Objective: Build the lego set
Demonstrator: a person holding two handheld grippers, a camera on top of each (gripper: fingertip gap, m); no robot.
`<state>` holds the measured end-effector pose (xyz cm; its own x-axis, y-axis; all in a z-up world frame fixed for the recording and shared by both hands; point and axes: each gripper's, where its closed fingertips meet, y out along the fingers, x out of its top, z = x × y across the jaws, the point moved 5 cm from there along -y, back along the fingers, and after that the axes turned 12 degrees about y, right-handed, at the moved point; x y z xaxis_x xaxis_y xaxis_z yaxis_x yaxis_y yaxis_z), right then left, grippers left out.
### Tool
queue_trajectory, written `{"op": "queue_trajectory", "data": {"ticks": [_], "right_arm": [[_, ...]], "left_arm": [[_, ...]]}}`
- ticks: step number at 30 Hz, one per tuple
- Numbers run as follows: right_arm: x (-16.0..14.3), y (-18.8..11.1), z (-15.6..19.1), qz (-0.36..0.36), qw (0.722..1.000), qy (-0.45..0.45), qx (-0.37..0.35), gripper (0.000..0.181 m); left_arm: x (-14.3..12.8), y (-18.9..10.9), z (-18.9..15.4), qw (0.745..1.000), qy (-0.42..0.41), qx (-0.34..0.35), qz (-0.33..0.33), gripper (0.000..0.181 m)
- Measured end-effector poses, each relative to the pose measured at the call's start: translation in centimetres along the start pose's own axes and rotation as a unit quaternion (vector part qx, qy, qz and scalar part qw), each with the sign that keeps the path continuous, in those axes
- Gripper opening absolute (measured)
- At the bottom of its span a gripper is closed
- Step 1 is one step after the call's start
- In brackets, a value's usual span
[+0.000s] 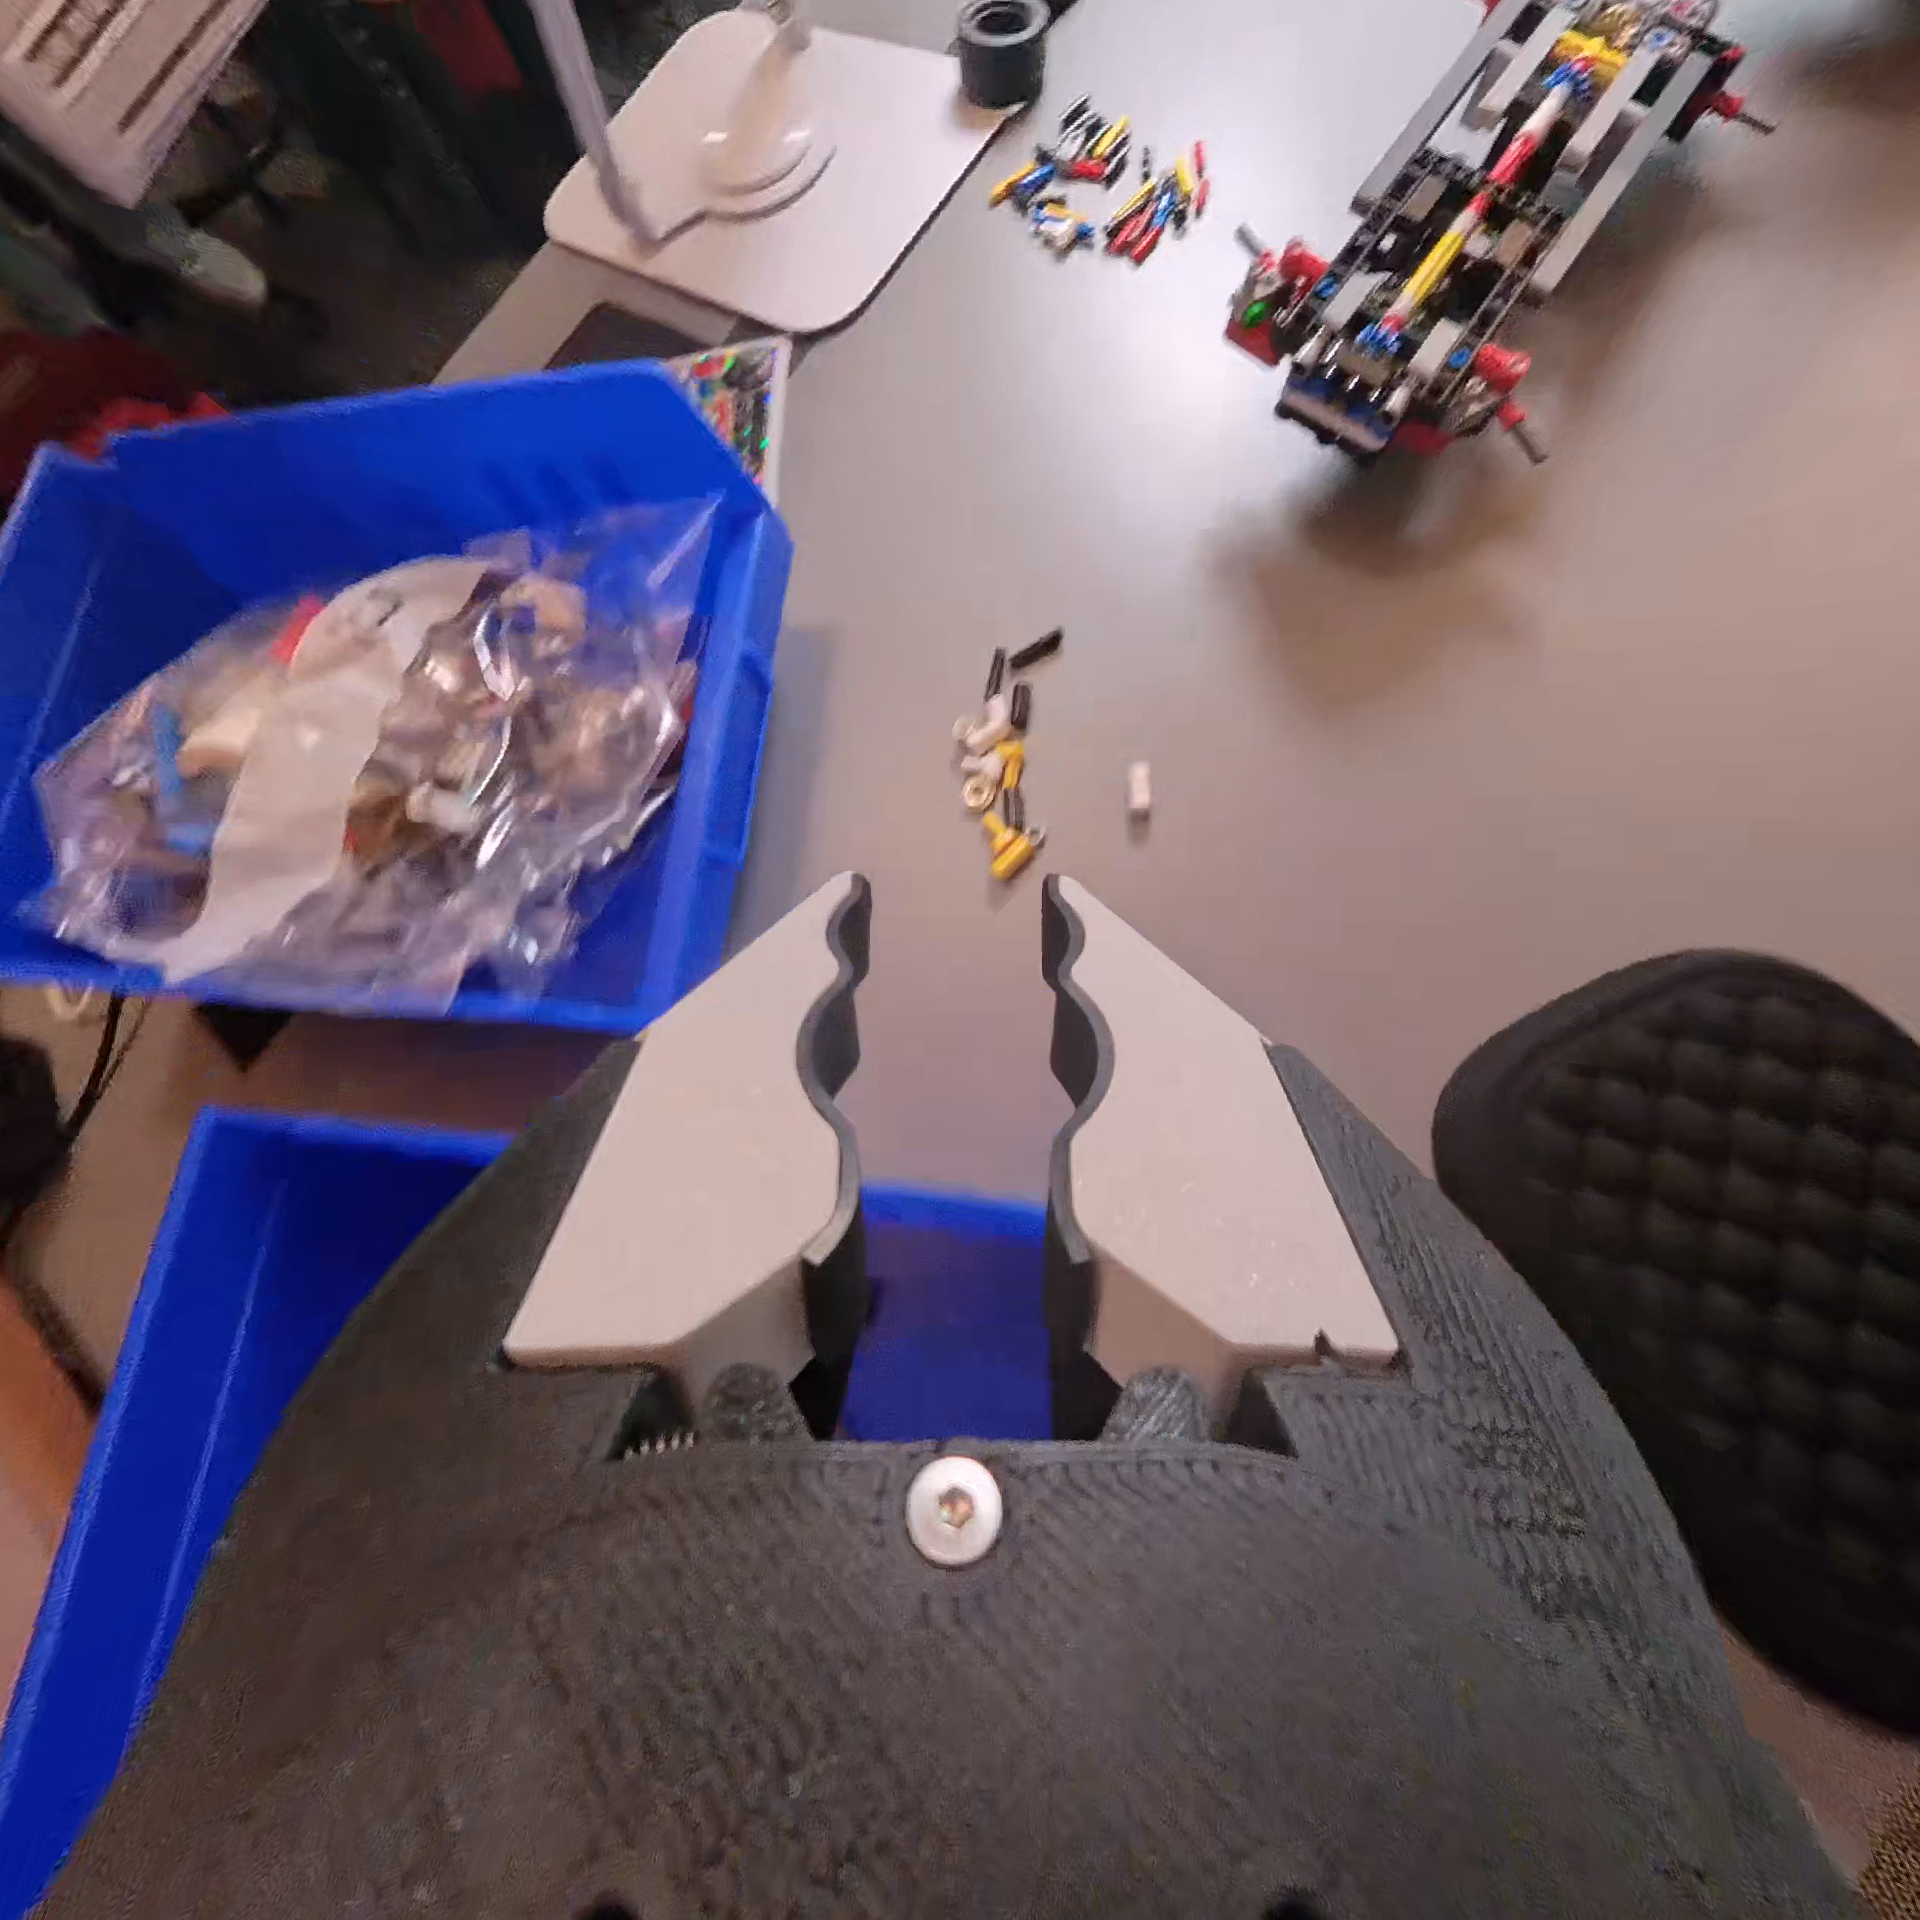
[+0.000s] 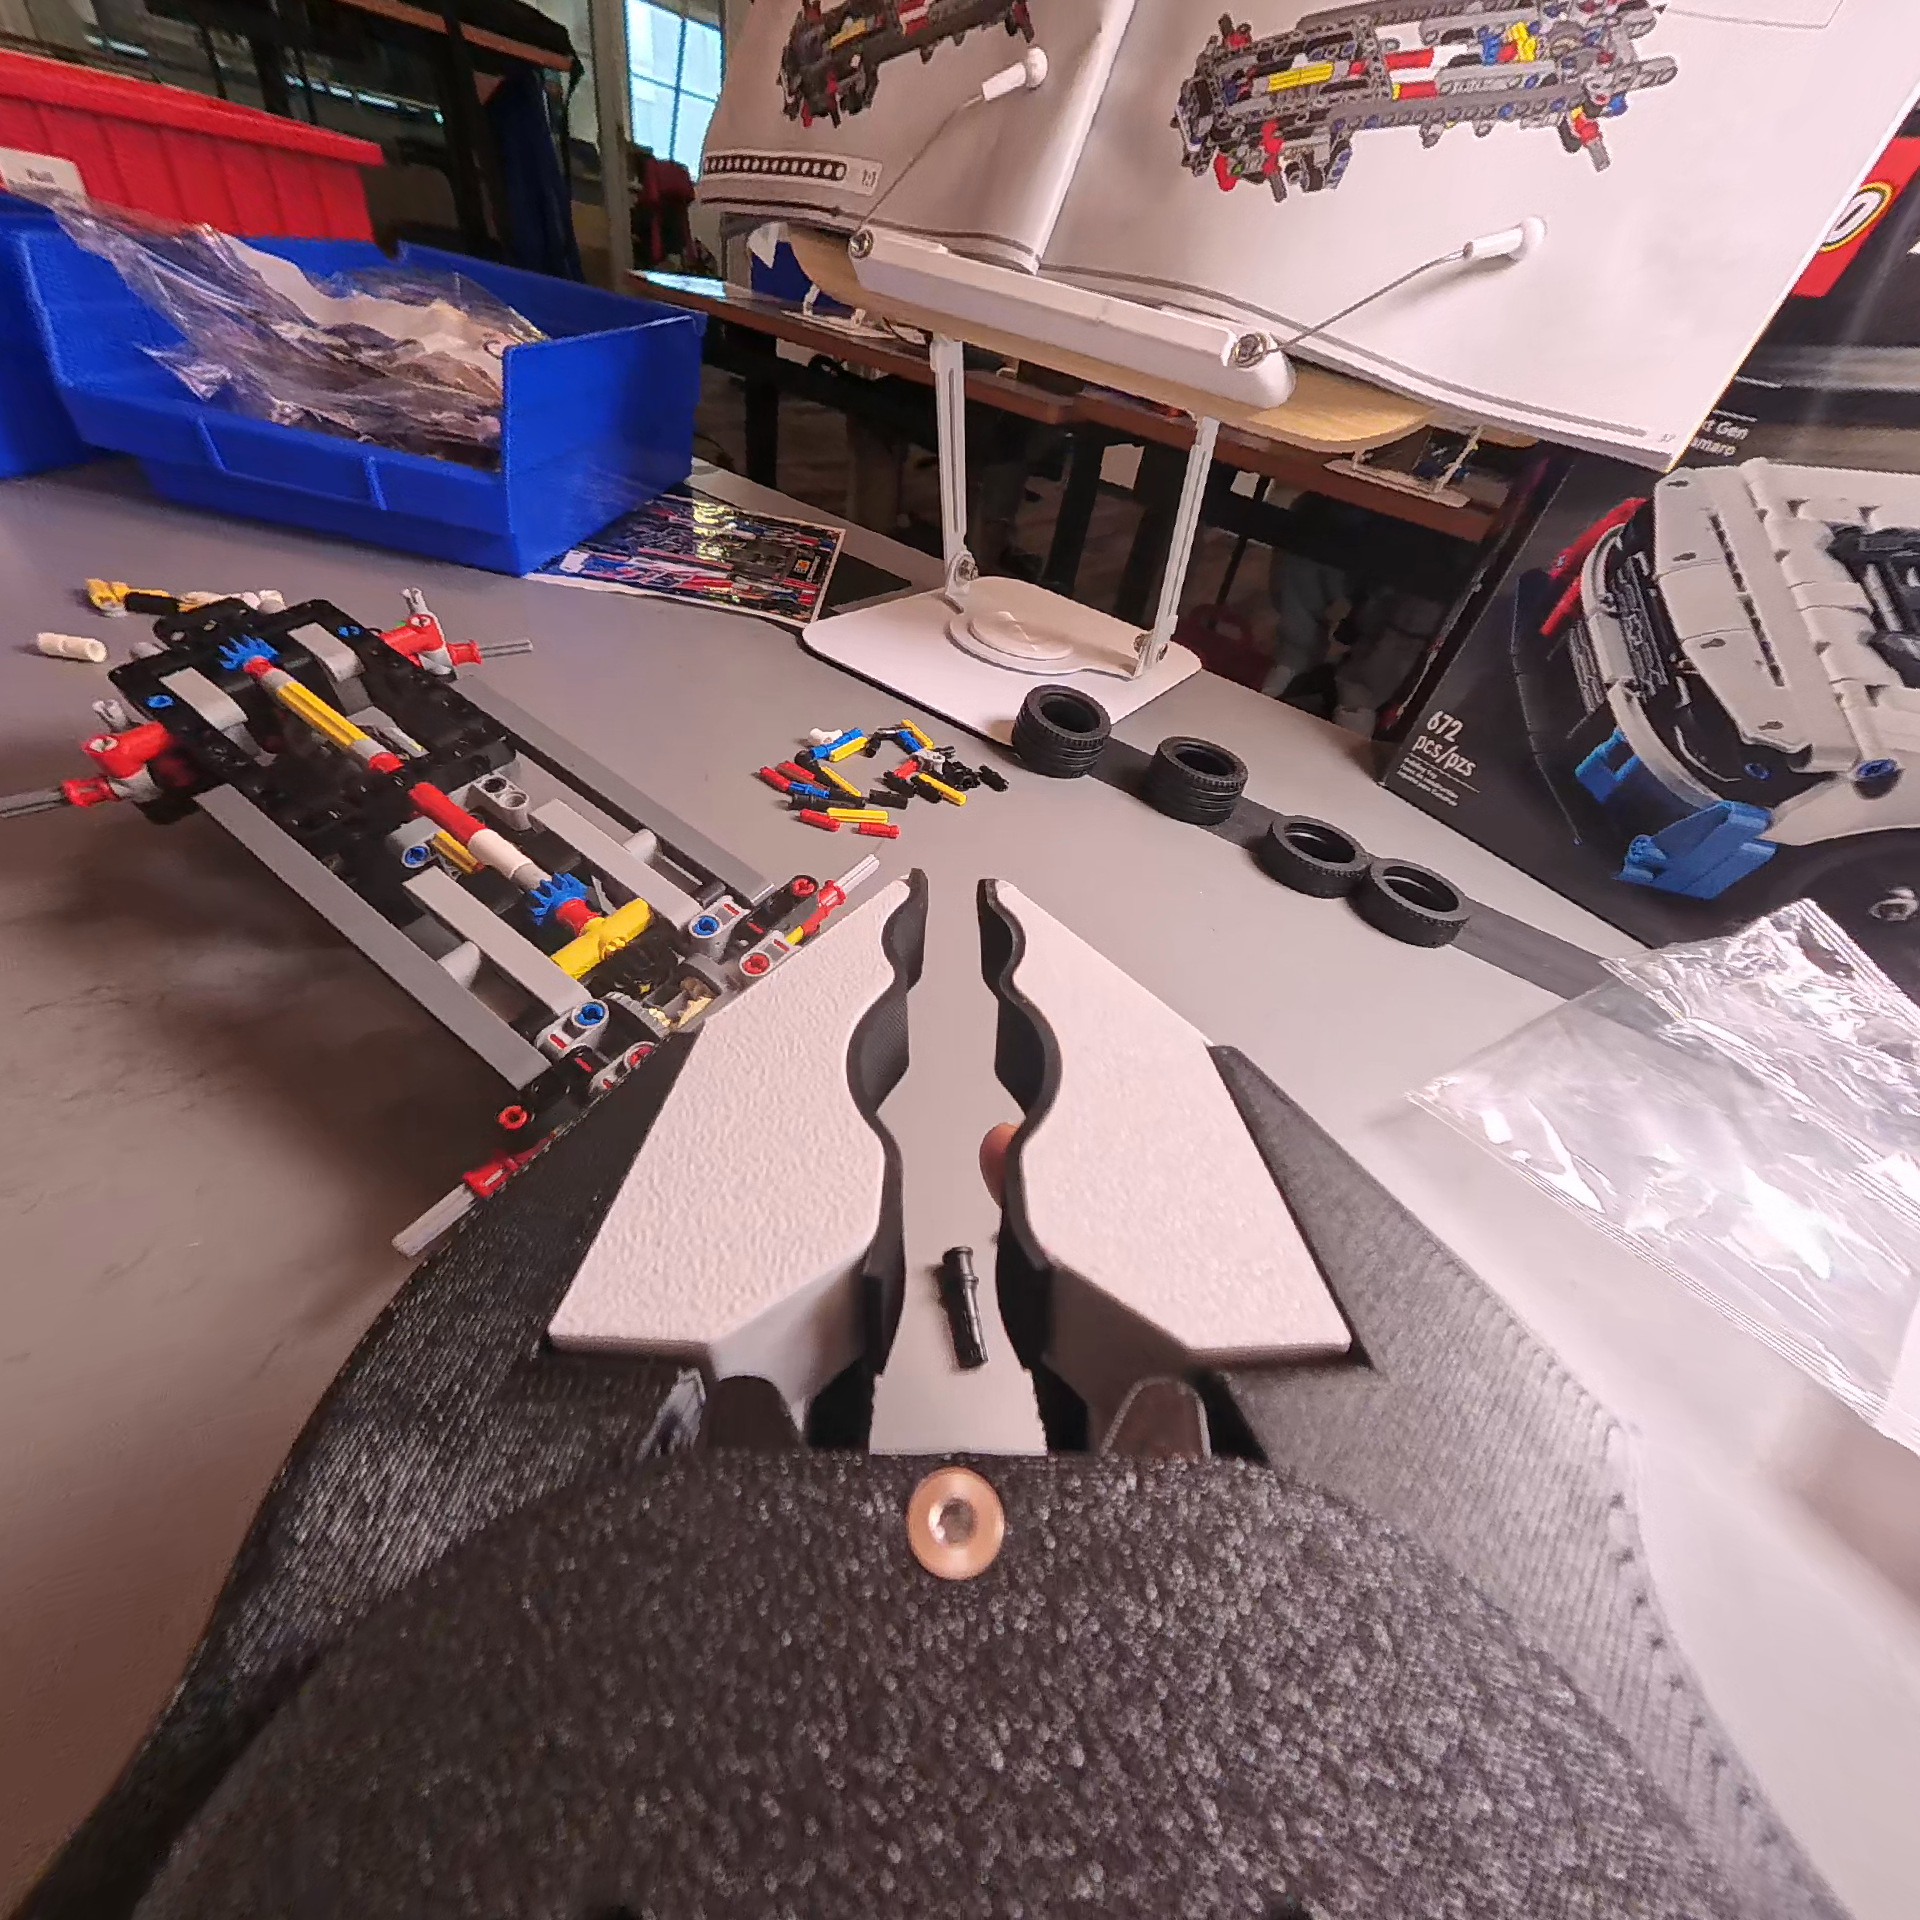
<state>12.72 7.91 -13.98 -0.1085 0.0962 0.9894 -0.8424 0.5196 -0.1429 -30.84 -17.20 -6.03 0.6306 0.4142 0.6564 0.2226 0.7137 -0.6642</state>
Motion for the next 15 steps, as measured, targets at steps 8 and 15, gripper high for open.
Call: {"op": "queue_trajectory", "data": {"ticks": [8, 15], "right_arm": [[0.1, -0.2, 0.1, -0.002, 1.000, -0.003, 0.002, 0.007], [0.9, -1.1, -0.4, -0.023, 1.000, -0.001, 0.004, 0.006]], "left_arm": [[3.8, 11.8, -1.2, 0.986, 0.074, -0.102, 0.111, 0.024], [2.5, 19.2, -0.8, 0.957, 0.115, -0.161, 0.214, 0.014]]}}
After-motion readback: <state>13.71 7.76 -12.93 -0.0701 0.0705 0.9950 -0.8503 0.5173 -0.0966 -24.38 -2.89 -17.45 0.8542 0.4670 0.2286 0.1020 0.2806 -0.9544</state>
